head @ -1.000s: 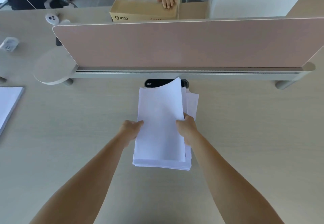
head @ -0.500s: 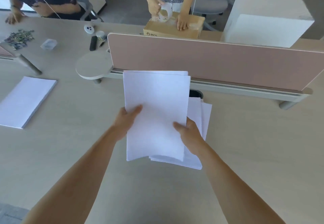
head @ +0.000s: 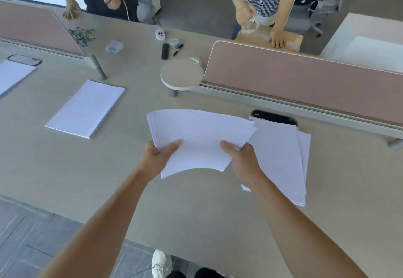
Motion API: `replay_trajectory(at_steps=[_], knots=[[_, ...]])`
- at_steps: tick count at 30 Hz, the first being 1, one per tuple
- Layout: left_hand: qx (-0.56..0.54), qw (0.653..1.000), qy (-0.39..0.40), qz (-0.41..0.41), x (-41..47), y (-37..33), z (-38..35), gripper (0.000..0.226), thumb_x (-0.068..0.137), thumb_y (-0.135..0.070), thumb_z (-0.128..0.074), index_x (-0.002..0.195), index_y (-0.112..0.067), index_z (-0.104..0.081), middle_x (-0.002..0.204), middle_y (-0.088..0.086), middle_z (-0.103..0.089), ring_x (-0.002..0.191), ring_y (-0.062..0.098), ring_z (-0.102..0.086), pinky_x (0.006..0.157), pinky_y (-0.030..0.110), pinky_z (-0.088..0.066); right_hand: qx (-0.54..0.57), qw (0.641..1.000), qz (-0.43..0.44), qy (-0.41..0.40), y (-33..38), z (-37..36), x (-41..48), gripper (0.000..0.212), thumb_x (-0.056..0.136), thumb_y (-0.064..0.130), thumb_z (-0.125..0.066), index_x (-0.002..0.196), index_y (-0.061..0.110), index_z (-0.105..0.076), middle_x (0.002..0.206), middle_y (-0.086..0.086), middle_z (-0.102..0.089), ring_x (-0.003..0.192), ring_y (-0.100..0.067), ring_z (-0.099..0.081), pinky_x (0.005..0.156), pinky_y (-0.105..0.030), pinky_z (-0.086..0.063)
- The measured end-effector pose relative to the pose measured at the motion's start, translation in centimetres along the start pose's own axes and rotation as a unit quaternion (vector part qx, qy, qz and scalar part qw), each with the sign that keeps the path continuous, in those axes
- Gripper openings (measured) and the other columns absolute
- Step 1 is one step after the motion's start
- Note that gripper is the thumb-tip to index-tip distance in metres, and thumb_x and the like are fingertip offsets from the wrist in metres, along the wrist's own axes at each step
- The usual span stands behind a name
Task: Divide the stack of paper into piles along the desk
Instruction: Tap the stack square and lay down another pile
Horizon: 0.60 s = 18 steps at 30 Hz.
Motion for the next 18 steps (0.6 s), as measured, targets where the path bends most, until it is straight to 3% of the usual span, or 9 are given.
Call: replay_trajectory(at_steps=[3, 7, 10, 13, 16, 18], knots=[[-0.017, 1.000, 0.005, 0.010, -0.2, 1.2, 3.3, 0.042, 0.060, -0.051, -0.077, 0.085, -0.017, -0.074, 0.098, 0.011, -0.075, 0.095, 0.031, -0.071, 0.085, 0.049, -0.057, -0.003, 1.000, 0.006, -0.011, -1.8, -3.3, -0.8, 0.015, 0.092, 0.011, -0.067, 0.103, 0.019, -0.073, 0.099, 0.012, -0.077, 0.092, -0.001, -0.072, 0.073, -0.010, -0.052], [-0.005, 0.998, 0.046, 0.044, 0.1, 3.0, 5.9, 0.044, 0.056, -0.048, -0.080, 0.085, -0.017, -0.075, 0.094, 0.004, -0.076, 0.087, 0.022, -0.071, 0.085, 0.047, -0.057, -0.007, 0.999, 0.009, -0.042, -4.1, -5.6, -1.1, 0.015, 0.085, 0.005, -0.074, 0.095, 0.016, -0.075, 0.088, 0.013, -0.078, 0.084, 0.000, -0.073, 0.070, -0.012, -0.054], [0.006, 0.997, 0.062, 0.047, 0.3, 4.1, 7.6, 0.036, 0.054, -0.034, -0.086, 0.086, -0.021, -0.075, 0.096, 0.004, -0.076, 0.087, 0.022, -0.072, 0.083, 0.047, -0.058, -0.018, 0.999, 0.007, -0.047, -5.4, -6.2, -1.1, 0.021, 0.082, 0.001, -0.076, 0.095, 0.018, -0.075, 0.094, 0.008, -0.078, 0.089, -0.009, -0.074, 0.077, -0.021, -0.057], [-0.037, 0.996, 0.070, 0.032, 0.4, 3.8, 8.1, 0.023, 0.060, -0.020, -0.085, 0.080, -0.020, -0.075, 0.086, -0.002, -0.077, 0.079, 0.015, -0.073, 0.075, 0.038, -0.055, -0.028, 0.998, 0.015, -0.049, -5.9, -7.1, -1.2, 0.020, 0.084, 0.004, -0.075, 0.097, 0.019, -0.074, 0.099, 0.003, -0.077, 0.090, -0.013, -0.073, 0.079, -0.026, -0.057], [-0.060, 0.996, 0.058, 0.009, 0.4, 2.7, 7.6, 0.021, 0.056, -0.033, -0.088, 0.073, -0.029, -0.077, 0.088, 0.005, -0.075, 0.079, 0.021, -0.070, 0.076, 0.041, -0.056, -0.016, 0.998, 0.025, -0.062, -5.1, -8.4, -1.4, 0.018, 0.084, 0.010, -0.077, 0.099, 0.020, -0.074, 0.101, 0.003, -0.078, 0.093, -0.012, -0.074, 0.079, -0.026, -0.058], [-0.077, 0.996, 0.044, -0.001, 0.5, 2.3, 7.6, 0.029, 0.058, -0.035, -0.089, 0.082, -0.026, -0.077, 0.096, 0.008, -0.076, 0.088, 0.024, -0.072, 0.078, 0.042, -0.058, -0.030, 0.996, 0.044, -0.069, -4.2, -8.8, -1.5, 0.015, 0.085, 0.012, -0.076, 0.096, 0.023, -0.075, 0.097, 0.007, -0.078, 0.092, -0.009, -0.073, 0.078, -0.023, -0.058]])
Point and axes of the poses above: each hand's wrist, its own x-axis towards the middle knuckle, its own z-axis out of the back of the hand, y = z × x, the point moved 1 cm from there along x, towards the middle knuckle
